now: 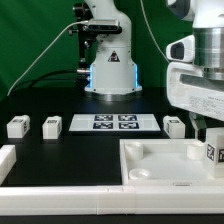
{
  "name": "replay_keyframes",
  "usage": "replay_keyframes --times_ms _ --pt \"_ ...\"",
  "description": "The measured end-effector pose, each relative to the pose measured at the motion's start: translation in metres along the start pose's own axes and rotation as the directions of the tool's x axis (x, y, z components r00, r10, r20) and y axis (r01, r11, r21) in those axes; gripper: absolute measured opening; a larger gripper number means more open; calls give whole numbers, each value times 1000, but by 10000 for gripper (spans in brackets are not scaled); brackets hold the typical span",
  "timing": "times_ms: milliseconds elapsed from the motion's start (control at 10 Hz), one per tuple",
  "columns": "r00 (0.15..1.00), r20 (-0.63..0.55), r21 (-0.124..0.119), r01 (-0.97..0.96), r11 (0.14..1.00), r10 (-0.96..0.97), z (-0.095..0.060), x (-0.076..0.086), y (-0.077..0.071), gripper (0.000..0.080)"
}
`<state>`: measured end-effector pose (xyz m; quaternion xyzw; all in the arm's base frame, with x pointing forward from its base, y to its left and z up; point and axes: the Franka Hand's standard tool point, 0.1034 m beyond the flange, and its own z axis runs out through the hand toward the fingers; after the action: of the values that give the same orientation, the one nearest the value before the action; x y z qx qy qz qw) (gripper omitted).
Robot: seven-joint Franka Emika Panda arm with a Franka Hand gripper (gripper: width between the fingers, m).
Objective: Assemble one leg
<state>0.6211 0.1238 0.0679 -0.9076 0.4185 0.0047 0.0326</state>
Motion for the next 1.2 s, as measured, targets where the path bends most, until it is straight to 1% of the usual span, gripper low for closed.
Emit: replay_keyframes --times_ms 100,200,300,500,700,800,900,1000,1100,1200 --pt "995 -1 -1 95 995 -95 0 0 0 649" --pt "976 -1 -1 218 976 -218 0 0 0 649" --pt "955 -2 -3 298 955 -298 0 1 0 649" --pt "879 -5 -12 477 879 -477 0 1 1 649" --pt "764 -7 -28 645 764 -645 0 1 1 649" --pt "685 -7 -37 728 685 -728 0 2 1 649" --pt "630 -5 -43 776 629 -777 0 3 2 649" --pt "519 1 -47 854 518 -855 0 6 3 649" --pt "501 2 -46 865 500 -865 0 6 4 649" --pt "501 2 -47 865 500 -865 0 6 4 649"
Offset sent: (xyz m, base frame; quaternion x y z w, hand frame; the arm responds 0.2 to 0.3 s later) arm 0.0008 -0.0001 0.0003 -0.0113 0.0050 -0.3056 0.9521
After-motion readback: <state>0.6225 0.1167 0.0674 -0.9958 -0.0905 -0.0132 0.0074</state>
